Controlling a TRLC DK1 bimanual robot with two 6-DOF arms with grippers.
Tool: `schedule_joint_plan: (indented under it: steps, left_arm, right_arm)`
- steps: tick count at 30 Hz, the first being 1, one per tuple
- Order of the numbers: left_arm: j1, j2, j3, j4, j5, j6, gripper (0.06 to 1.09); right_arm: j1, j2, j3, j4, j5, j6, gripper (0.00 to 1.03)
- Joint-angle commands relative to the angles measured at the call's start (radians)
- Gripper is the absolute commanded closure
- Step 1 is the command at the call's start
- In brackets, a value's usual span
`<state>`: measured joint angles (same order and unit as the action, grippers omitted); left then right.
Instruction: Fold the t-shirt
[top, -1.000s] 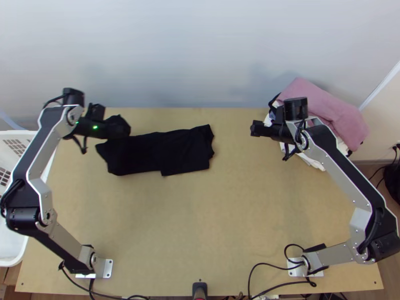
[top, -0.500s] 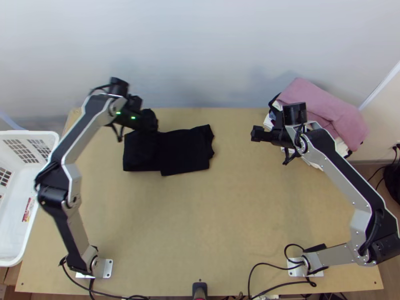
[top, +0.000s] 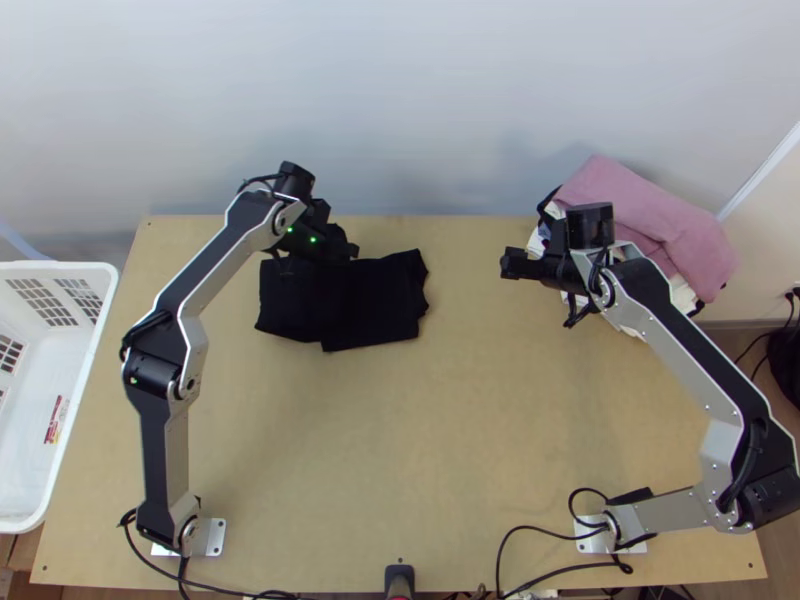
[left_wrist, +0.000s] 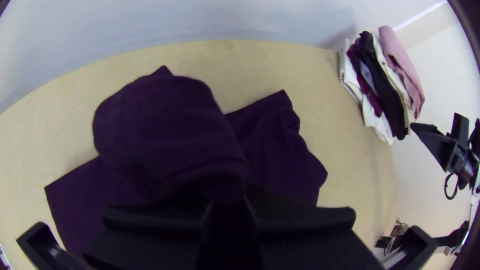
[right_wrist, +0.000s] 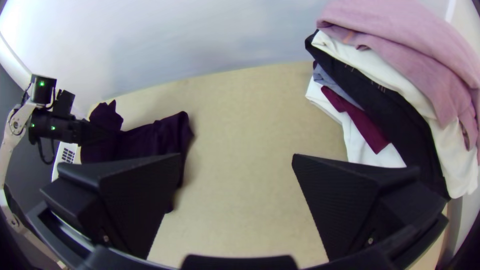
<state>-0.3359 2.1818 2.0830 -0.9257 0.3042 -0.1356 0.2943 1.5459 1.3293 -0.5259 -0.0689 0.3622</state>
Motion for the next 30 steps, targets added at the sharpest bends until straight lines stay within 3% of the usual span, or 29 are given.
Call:
schedule_joint_plan:
  steps: [1, 15, 16, 18, 30]
  left_arm:
    - [-0.018, 0.045, 0.071, 0.01, -0.011, -0.032, 1.05]
    - [-0.127, 0.139, 0.164, 0.025, -0.062, -0.059, 1.01]
    - [-0.138, 0.144, 0.166, 0.027, -0.062, -0.056, 0.81]
    - [-0.158, 0.144, 0.17, 0.027, -0.065, -0.05, 0.08]
    - [-0.16, 0.027, 0.181, 0.117, -0.063, -0.068, 0.1]
  right_arm:
    - [0.008, -0.024, -0.027, 0.01, -0.006, 0.014, 0.04]
    - [0.006, -0.018, -0.044, 0.021, -0.006, 0.014, 0.04]
    - [0.005, -0.018, -0.045, 0.021, -0.006, 0.014, 0.04]
    - [0.005, -0.018, -0.05, 0.021, -0.006, 0.014, 0.04]
    - [0.035, -0.006, -0.114, 0.066, -0.006, 0.034, 0.04]
